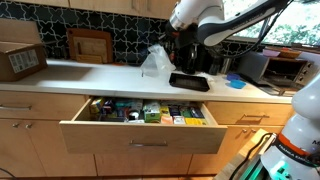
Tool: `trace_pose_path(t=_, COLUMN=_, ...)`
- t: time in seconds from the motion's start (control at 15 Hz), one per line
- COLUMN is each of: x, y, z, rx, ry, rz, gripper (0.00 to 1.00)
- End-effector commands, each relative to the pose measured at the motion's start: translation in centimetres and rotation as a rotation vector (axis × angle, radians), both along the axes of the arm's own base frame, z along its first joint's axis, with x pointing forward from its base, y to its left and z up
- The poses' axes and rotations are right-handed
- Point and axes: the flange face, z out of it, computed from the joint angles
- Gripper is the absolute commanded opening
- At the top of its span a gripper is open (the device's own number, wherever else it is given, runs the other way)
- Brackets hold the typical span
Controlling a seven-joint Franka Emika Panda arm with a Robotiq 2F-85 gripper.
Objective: Remove the clear bag from the open drawer and put it on the counter
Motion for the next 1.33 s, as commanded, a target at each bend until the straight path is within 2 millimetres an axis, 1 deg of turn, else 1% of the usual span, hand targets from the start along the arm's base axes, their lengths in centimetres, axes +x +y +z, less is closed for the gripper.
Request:
trace_pose_path(t=0.0, x=6.0, y=1.5, z=-1.0, rx=0.037, ry=-0.053, rz=-0.065, gripper=0.0)
trace_pose_path(t=0.13, x=8.7, y=2.4, z=-2.8, rx=0.009, ry=-0.062, rz=-0.093, gripper=0.0)
trace_pose_path(t=0.2, x=10.0, y=2.7, z=-4.0, rx=-0.004, ry=-0.056, rz=-0.104, gripper=0.0)
trace_pose_path(t=0.27, x=11.2, y=3.7, z=-5.9, rx=-0.033, ry=-0.036, rz=-0.1, gripper=0.0)
trace_pose_path(t=0.4, x=14.0, y=4.4, z=-8.7, rx=-0.031, ry=0.003, rz=-0.107, gripper=0.0)
trace_pose_path(t=0.53, x=16.1, y=4.6, z=-10.8, rx=-0.017, ry=0.033, rz=-0.118, gripper=0.0)
trace_pose_path(t=0.67, x=17.6, y=4.7, z=-12.5, rx=-0.002, ry=0.062, rz=-0.124, gripper=0.0)
trace_pose_path(t=0.73, x=18.2, y=4.7, z=-12.7, rx=0.003, ry=0.077, rz=-0.118, gripper=0.11)
trace_pose_path(t=0.8, x=18.7, y=4.5, z=-12.7, rx=0.0, ry=0.081, rz=-0.122, gripper=0.27)
trace_pose_path(t=0.93, x=19.2, y=4.2, z=-12.1, rx=-0.002, ry=0.096, rz=-0.122, gripper=0.4)
trace_pose_path(t=1.0, x=19.2, y=3.9, z=-11.4, rx=-0.007, ry=0.108, rz=-0.126, gripper=0.47)
trace_pose_path(t=1.07, x=18.9, y=3.8, z=-10.8, rx=-0.006, ry=0.134, rz=-0.116, gripper=0.56)
trace_pose_path(t=1.2, x=17.6, y=3.4, z=-9.2, rx=-0.002, ry=0.23, rz=-0.098, gripper=0.71)
trace_pose_path(t=1.27, x=16.2, y=3.0, z=-8.7, rx=-0.019, ry=0.307, rz=-0.091, gripper=0.78)
